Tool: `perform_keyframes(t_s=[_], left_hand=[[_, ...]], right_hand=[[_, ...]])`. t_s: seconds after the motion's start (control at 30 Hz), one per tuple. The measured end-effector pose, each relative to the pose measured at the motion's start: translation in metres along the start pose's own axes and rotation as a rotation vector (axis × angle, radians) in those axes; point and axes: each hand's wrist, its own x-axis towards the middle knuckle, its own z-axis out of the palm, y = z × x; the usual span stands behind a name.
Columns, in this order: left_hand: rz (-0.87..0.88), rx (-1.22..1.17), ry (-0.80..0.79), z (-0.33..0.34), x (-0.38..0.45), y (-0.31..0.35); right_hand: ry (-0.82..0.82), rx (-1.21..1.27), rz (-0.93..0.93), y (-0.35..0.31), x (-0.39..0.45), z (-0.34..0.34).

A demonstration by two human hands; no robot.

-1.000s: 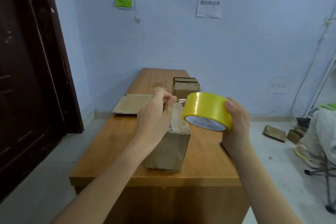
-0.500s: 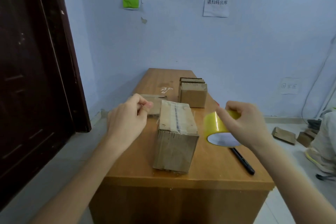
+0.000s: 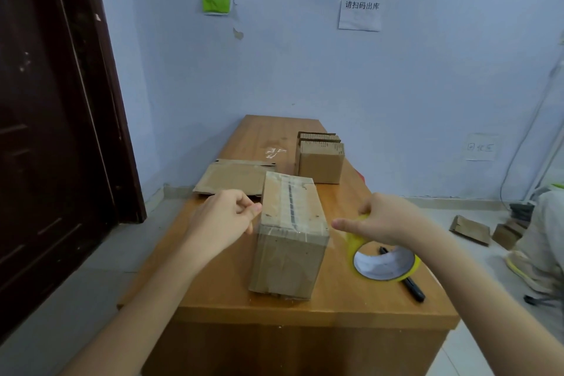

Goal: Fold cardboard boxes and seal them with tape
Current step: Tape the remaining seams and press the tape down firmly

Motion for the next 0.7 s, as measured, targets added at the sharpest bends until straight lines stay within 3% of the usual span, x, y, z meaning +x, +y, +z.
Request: perform_keyframes(t_s=[0.43,0.7], left_hand=[[-0.034,-0.006,-0.006,0.004,0.006,-0.012],[-0.095,-0.275,0.008,0.021,-0.001,-0.033]], right_hand=[[-0.099,-0.046,-0.011,-0.008,0.021,0.002],[-0.22,-0.109,0.02,-0.025,0.03,-0.004]])
